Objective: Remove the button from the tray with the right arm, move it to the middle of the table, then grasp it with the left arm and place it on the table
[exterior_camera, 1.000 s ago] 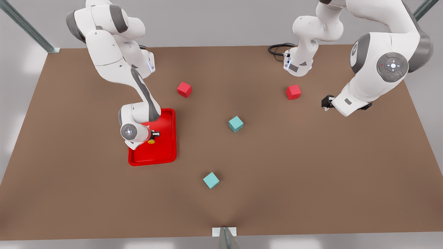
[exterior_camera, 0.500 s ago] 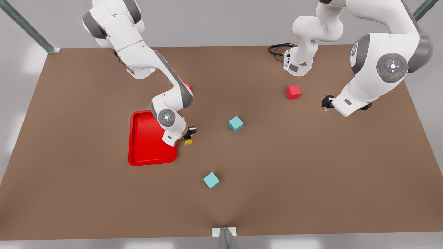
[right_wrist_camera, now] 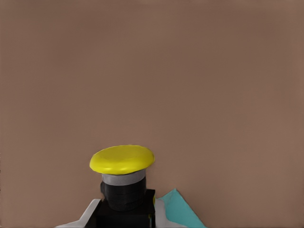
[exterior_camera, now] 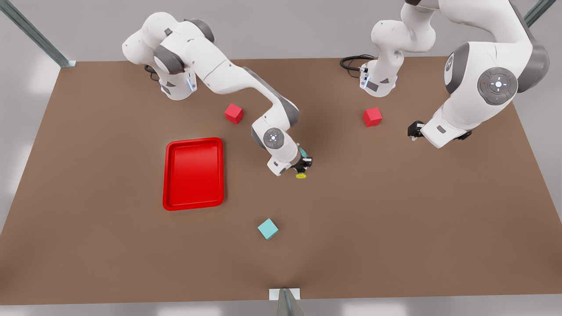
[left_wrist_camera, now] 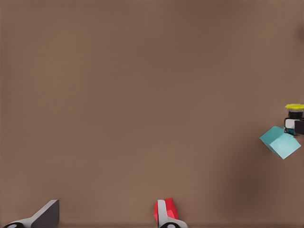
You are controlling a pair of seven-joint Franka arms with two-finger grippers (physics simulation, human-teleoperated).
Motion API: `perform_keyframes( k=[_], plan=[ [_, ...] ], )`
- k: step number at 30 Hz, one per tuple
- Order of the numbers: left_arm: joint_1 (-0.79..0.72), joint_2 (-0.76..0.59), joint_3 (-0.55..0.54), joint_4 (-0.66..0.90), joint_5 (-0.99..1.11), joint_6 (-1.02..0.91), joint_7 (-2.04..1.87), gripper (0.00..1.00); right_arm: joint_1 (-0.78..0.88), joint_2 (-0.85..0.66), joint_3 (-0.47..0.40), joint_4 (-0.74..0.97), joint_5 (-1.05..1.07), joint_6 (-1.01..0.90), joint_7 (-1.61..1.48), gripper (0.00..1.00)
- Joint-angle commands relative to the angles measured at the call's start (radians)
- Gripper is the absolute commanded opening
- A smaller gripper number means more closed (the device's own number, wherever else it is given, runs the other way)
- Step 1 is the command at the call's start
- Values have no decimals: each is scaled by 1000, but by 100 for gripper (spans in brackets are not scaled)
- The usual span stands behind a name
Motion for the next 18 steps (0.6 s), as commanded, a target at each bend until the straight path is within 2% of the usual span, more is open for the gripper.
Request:
perform_keyframes(
  k=[1,6,14,15,16,17,18],
  plan=[
    [-1,-1,0,0,1,-1,0,100,-9,4,0,-4,-6,23,298,48],
    [-1,0,0,0,1,1,-1,100,-44,70,0,1,-6,23,-200,48],
    [-1,0,0,-1,1,1,0,100,-5,133,-42,7,-6,80,-619,48],
    [-1,0,0,-1,1,1,0,100,-8,136,-42,7,-6,80,-633,52],
    [-1,0,0,-1,1,1,0,100,-8,136,-42,7,-6,81,-633,94],
    [-1,0,0,-1,1,1,0,100,-6,136,-42,7,-3,81,-632,100],
    [-1,0,0,-1,1,1,0,100,-6,134,-42,7,2,81,-629,100]
  ],
)
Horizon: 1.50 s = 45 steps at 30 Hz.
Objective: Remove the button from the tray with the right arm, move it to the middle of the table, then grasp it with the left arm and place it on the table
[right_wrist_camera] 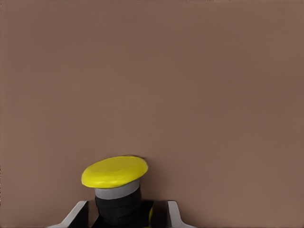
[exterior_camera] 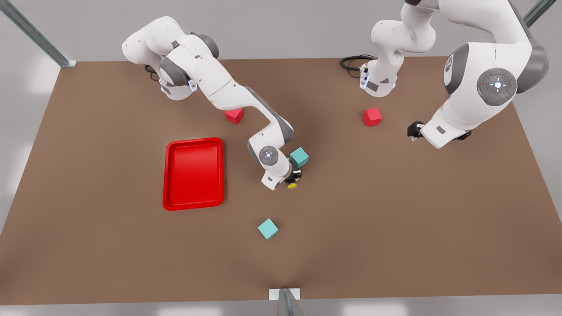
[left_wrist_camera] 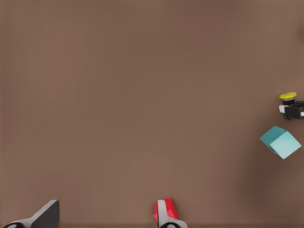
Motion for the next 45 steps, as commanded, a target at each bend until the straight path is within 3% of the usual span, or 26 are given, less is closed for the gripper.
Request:
perform_keyframes(
  k=[1,3,5,8,9,10,11,13,15,18,20,21,22,26,30,38,45],
  plan=[
    [0,-1,0,0,1,0,0,100,4,-4,0,0,22,11,-352,100],
    [0,-1,0,0,1,0,0,100,4,-33,0,-6,66,-6,-351,100],
    [0,-1,0,2,1,-2,-1,100,-22,-130,0,-14,59,-187,-300,100],
    [0,0,0,0,1,0,-1,100,-284,-394,-37,35,-122,-906,-302,100],
    [-32,26,0,0,-12,6,-53,100,-335,-394,-65,220,-214,-1164,-285,100],
    [-127,97,0,5,-84,30,-407,100,-429,-394,-98,250,-230,-1198,-297,100],
    [-213,170,0,17,-134,93,-712,100,-482,-395,-101,254,-242,-1200,-294,100],
    [-409,520,-1,212,-318,557,-1563,100,-538,-395,-131,345,-387,-1097,-390,100],
    [-475,762,2,413,-311,790,-1750,100,-621,-400,-124,345,-326,-1031,-622,100],
    [-471,902,3,503,-248,1034,-1713,100,-616,-421,-118,331,-329,-1086,-651,100],
    [-483,870,0,442,-200,946,-1471,100,-624,-495,-121,247,-329,-1104,-762,100],
    [-488,858,-1,436,-202,721,-1213,100,-610,-498,-118,240,-331,-1103,-759,100],
    [-488,827,0,416,-197,623,-1078,100,-602,-498,-120,240,-331,-1100,-759,100],
    [-497,757,-4,332,-118,529,-776,100,-599,-495,-118,240,-363,-1088,-759,100],
    [-485,763,2,310,-47,592,-703,100,-599,-495,-118,239,-363,-1086,-760,100],
    [-476,775,-41,250,-99,672,-573,100,-598,-493,-118,239,-363,-1084,-760,100],
    [-457,731,-63,92,-91,770,-440,100,-593,-495,-118,239,-365,-1084,-760,100]
  ],
)
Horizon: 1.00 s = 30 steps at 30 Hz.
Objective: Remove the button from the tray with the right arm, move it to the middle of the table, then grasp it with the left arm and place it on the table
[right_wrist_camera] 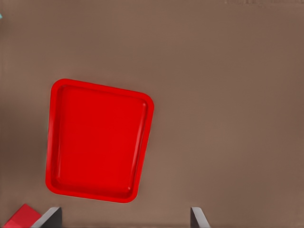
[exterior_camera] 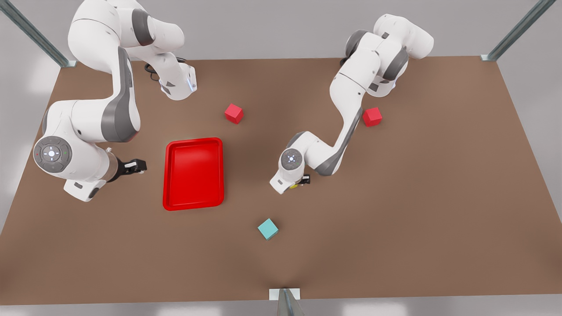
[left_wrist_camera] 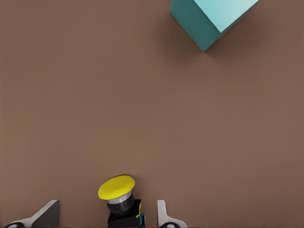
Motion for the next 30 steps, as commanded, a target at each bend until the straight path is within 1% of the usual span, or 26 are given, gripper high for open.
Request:
perform_keyframes(
  k=[1,4,6,8,10,12,13,16,19,24,30],
  plan=[
    [3,-3,0,-23,2,75,190,100,1,-2,0,0,0,-1,-107,100],
    [2,-3,0,-25,-1,71,186,100,-1,0,0,0,0,-1,-107,100],
    [0,-35,-2,-72,-7,67,143,100,-1,0,0,0,0,-1,-107,100],
    [-1,-41,0,-83,-6,70,80,100,-1,0,0,0,0,-1,-107,100],
    [-6,-41,0,-83,-6,65,-89,100,1,-2,0,0,2,-4,-107,100],
    [-7,-41,0,-82,-1,79,-345,100,1,-2,0,0,2,-4,-107,100],
    [-6,-41,0,-82,-1,82,-385,100,1,-2,0,0,2,-4,-107,100],
    [-15,-38,1,-83,7,108,-397,100,-1,0,0,0,2,-3,-107,100],
    [-21,-42,-2,-157,71,191,-388,100,-2,0,0,0,3,5,-107,100],
    [-29,-41,-2,-193,109,252,-387,100,-1,-3,0,-1,3,-2,-113,100],
    [-43,-36,-3,-197,106,268,-391,100,1,0,1,0,2,4,-119,100]
  ],
)
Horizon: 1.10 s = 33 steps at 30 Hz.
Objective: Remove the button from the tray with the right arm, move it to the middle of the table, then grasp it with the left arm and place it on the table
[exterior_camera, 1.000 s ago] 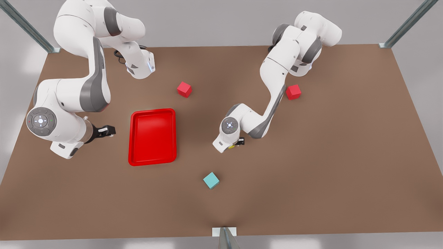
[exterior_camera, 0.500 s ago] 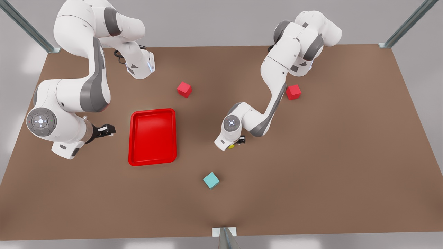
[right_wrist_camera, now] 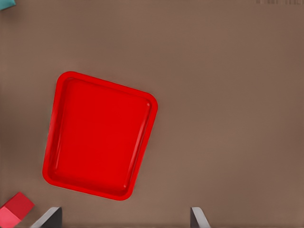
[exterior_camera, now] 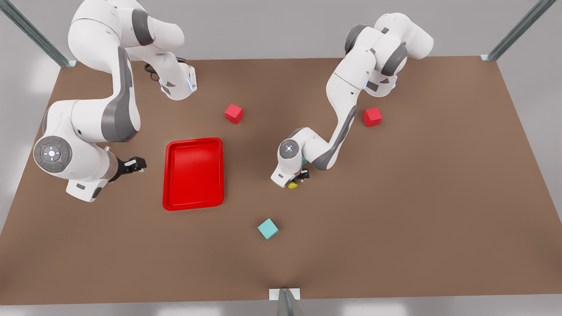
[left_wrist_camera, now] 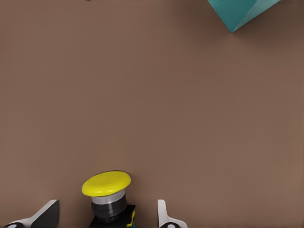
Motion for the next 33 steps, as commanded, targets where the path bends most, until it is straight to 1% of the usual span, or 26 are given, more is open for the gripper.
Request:
perform_keyframes(
  k=[1,4,5,6,8,10,11,12,13,15,17,18,19,20,21,22,23,25,26,33],
  plan=[
    [-1,0,0,-9,1,42,-147,100,2,0,1,0,-1,3,-28,100],
    [1,0,0,-18,1,52,-147,100,0,1,-1,0,0,4,-28,100],
    [1,0,0,-18,1,52,-147,97,-2,1,-1,0,0,4,-28,100],
    [1,0,0,-21,0,52,-147,90,0,1,-1,0,2,3,-28,100],
    [1,0,0,-21,0,52,-147,79,-9,-3,-2,1,8,-19,-74,100],
    [1,2,0,-21,0,52,-147,76,-6,-6,-4,7,-67,-31,-131,100],
    [1,2,0,-21,0,52,-147,73,-5,-6,-7,9,-75,-69,-125,100],
    [3,2,0,-21,-2,52,-147,68,-5,-6,-2,11,-164,-83,-134,100],
    [3,2,0,-21,-2,52,-147,66,-3,-6,-2,12,-172,-89,-134,100],
    [4,2,0,-21,-3,50,-148,59,-2,-8,-4,12,-172,-121,-131,100],
    [4,0,0,-21,-3,50,-148,53,-23,-9,-4,17,-161,-114,-135,100],
    [4,0,0,-21,-3,50,-150,50,11,-9,-1,15,-158,-117,-132,100],
    [4,-1,0,-20,-3,49,-150,47,38,-9,8,27,-133,-109,-129,100],
    [4,-1,0,-20,-5,49,-151,44,35,1,13,54,-49,-75,-120,100],
    [4,-1,0,-20,-3,49,-151,41,32,1,13,55,-17,-59,-118,100],
    [4,0,0,-20,-3,49,-151,40,35,1,12,52,-44,-48,-123,100],
    [6,-1,0,-20,-3,49,-151,39,38,18,13,18,-83,35,-125,100],
    [6,-1,1,-17,-5,44,-151,39,100,35,15,-20,-92,58,-120,100],
    [6,-1,2,-17,-3,44,-151,39,77,46,13,-20,-80,81,-123,100],
    [9,2,2,-17,-23,49,-150,39,64,43,15,-62,-30,-14,-160,100]
  ],
)
